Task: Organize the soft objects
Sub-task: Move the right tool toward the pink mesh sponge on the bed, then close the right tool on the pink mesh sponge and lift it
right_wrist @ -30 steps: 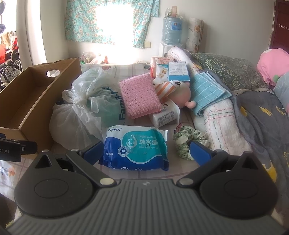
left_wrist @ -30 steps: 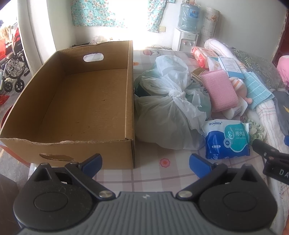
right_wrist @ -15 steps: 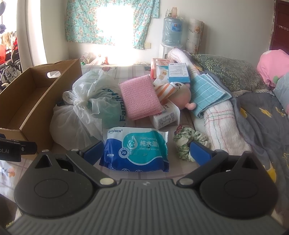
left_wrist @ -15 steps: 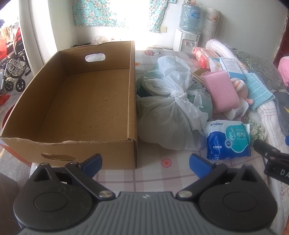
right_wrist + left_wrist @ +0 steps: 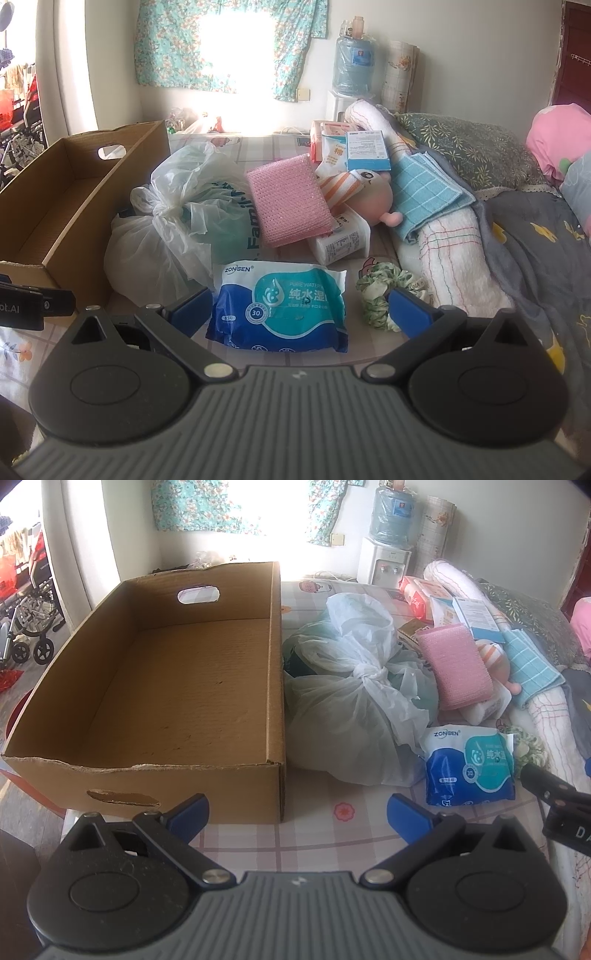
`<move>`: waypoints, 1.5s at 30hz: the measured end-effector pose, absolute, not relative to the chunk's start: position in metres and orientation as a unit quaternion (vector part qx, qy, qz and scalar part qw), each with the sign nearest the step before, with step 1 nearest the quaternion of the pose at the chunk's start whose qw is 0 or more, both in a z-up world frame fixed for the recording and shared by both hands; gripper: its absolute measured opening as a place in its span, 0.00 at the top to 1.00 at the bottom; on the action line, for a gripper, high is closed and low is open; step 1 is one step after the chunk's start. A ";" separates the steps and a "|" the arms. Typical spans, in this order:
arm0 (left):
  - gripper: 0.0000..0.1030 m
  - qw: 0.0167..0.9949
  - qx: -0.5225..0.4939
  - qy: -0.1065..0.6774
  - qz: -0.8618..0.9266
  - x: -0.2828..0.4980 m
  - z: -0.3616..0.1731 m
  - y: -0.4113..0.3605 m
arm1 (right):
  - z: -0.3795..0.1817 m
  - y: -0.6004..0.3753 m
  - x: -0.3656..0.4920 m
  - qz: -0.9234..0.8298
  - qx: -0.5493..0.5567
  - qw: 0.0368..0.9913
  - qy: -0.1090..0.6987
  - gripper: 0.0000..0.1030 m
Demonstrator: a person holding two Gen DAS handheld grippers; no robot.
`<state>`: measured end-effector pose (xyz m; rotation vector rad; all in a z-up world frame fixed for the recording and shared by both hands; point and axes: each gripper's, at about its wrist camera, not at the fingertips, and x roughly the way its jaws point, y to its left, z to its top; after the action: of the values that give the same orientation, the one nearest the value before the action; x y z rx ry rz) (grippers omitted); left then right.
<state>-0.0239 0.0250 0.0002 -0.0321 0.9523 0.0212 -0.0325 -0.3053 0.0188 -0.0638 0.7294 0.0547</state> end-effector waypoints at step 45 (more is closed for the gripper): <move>0.26 0.883 0.003 0.413 -0.222 0.142 -0.033 -0.117 | -0.028 -0.400 0.165 0.246 0.170 0.889 0.348 0.54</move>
<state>0.1422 -0.1173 -0.0335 0.0068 0.8595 -0.4628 0.1649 -0.4001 -0.0284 0.3523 0.7220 0.5102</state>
